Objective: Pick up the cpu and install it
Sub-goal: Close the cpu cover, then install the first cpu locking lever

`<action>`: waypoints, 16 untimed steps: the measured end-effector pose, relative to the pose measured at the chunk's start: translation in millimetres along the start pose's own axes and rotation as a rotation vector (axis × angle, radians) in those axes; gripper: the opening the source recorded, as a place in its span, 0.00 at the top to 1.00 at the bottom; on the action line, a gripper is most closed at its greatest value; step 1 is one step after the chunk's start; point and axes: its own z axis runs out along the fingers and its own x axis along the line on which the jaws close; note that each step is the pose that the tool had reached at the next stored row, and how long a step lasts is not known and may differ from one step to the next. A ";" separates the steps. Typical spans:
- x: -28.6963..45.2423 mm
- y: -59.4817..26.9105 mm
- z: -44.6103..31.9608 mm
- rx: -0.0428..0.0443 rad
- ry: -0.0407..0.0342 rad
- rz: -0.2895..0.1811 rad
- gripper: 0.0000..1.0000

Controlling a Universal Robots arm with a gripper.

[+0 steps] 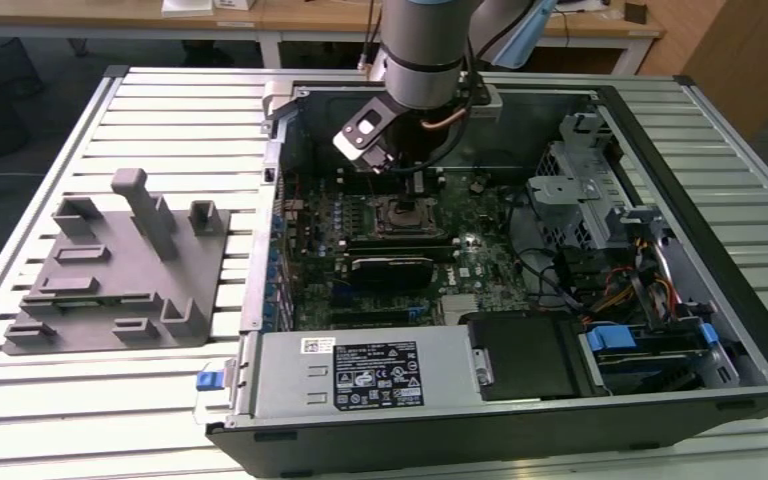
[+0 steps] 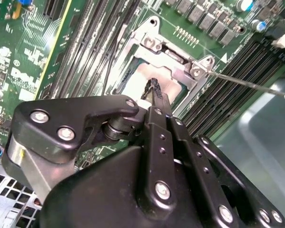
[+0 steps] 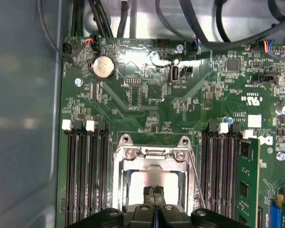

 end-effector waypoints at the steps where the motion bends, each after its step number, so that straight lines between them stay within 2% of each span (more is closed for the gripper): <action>1: 0.0 0.8 0.1 0.0000 0.0000 0.000 0.89; 16: -0.1 5.7 -0.2 0.0002 -0.0004 0.000 0.89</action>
